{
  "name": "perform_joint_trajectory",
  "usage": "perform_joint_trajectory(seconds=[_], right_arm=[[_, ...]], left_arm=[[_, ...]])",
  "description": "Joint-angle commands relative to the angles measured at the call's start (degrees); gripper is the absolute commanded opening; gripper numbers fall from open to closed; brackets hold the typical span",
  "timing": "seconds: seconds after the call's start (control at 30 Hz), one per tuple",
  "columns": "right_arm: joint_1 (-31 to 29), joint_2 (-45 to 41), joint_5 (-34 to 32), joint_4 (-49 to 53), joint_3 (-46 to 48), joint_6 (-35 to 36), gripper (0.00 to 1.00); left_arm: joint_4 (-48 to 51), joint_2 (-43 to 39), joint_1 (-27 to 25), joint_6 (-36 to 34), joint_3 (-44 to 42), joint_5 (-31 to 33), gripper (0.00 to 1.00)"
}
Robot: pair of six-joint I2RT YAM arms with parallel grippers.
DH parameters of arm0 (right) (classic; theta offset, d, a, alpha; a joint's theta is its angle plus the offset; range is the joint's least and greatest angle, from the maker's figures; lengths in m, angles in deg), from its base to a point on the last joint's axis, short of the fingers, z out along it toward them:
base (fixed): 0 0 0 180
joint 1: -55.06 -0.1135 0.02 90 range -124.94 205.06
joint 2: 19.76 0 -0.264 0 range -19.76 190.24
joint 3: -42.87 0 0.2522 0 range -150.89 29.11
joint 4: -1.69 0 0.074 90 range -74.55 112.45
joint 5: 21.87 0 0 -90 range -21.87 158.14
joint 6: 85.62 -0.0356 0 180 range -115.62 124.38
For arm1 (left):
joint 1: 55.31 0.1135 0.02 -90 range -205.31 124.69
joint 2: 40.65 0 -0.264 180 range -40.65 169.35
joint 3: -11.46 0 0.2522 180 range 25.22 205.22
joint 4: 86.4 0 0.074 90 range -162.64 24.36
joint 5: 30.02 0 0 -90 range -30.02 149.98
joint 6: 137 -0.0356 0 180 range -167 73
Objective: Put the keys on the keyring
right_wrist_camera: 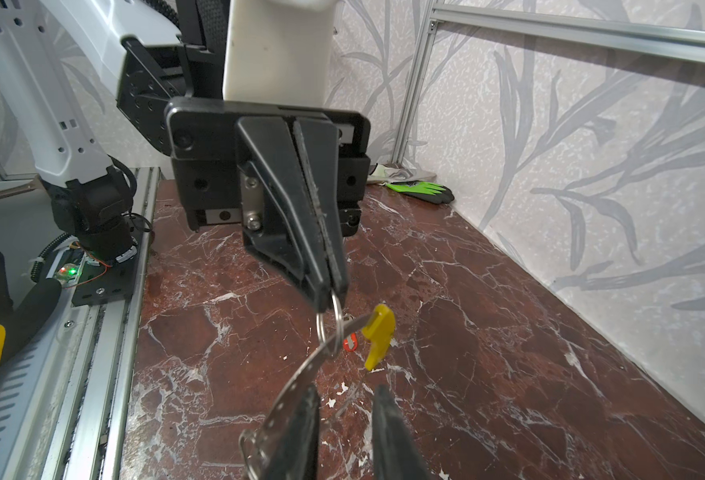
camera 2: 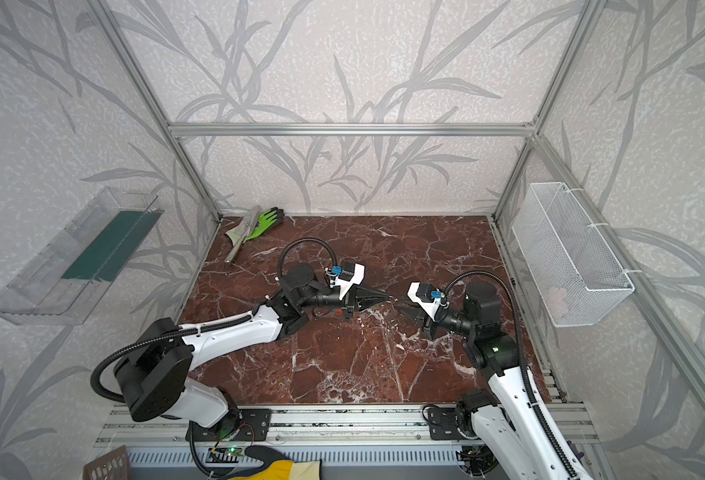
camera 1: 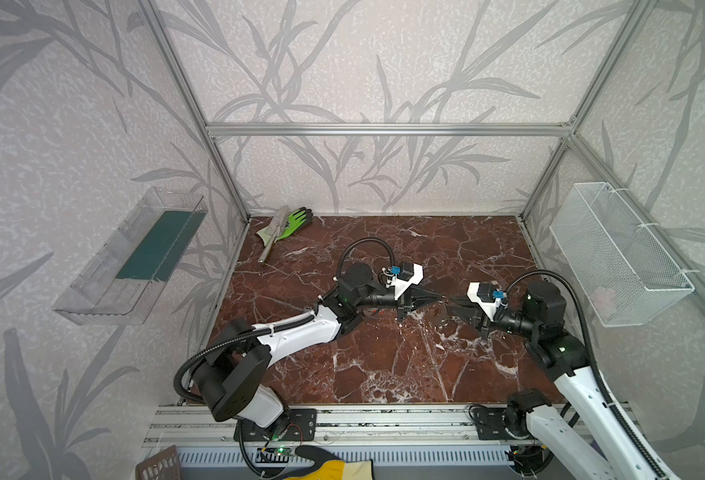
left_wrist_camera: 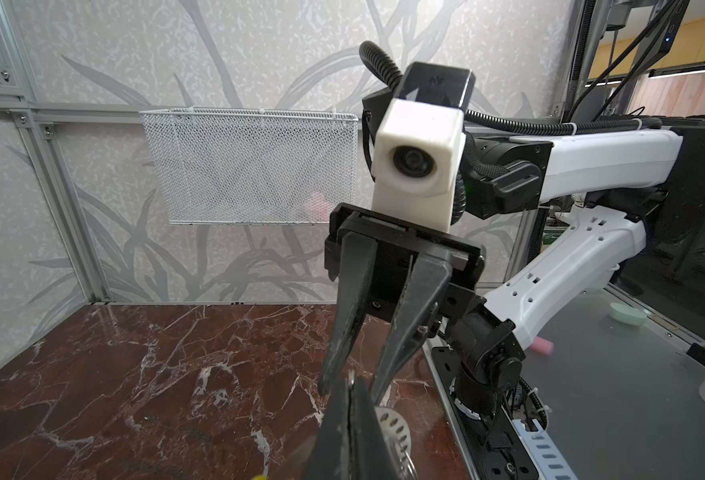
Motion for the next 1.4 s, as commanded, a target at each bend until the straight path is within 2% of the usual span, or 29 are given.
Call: perform_joint_trajectory(seconds=[0.0,0.1,0.2,0.33,0.5,0.67,0.83,0.97,1.23,1.37], right_arm=[[-0.8,0.5,1.9,-1.1,-0.1,0.4,0.24],[-1.0,0.6,1.9,-1.6,-0.4,0.1,0.24],[-1.0,-0.8,-3.5,-0.5,-1.2,-3.4,0.27],[-1.0,-5.9,-8.5,3.6,-1.0,-7.4,0.35],[-1.3,-12.7,-14.5,3.7,0.4,-16.6,0.45],[-4.1,-9.9,-20.6,2.7,-1.3,-21.9,0.45],[-8.3,-5.0,-23.5,1.6,-3.9,-21.9,0.46],[-9.1,-3.6,-24.3,0.4,-3.6,-21.3,0.44],[-9.3,-3.4,-23.8,-3.4,-2.9,-20.6,0.27],[-9.9,-2.3,-22.9,-4.1,-3.2,-21.1,0.27]], left_arm=[[-1.4,-1.9,-0.3,-0.7,2.2,0.1,0.0],[-1.3,-2.1,-0.4,-1.3,2.1,0.5,0.0],[0.1,-3.0,-0.4,-3.8,1.6,3.1,0.0],[3.9,-5.2,-0.7,-9.3,1.3,9.4,0.0],[5.2,-6.8,-2.6,-13.6,0.7,17.4,0.0],[5.2,-6.7,-4.6,-16.3,0.8,23.8,0.0],[5.2,-6.5,-5.9,-17.8,1.0,27.3,0.0],[5.5,-7.2,-6.4,-18.2,0.9,28.1,0.0],[6.3,-7.9,-7.0,-18.9,0.9,28.1,0.0],[6.6,-8.1,-7.2,-19.0,1.2,28.3,0.0]])
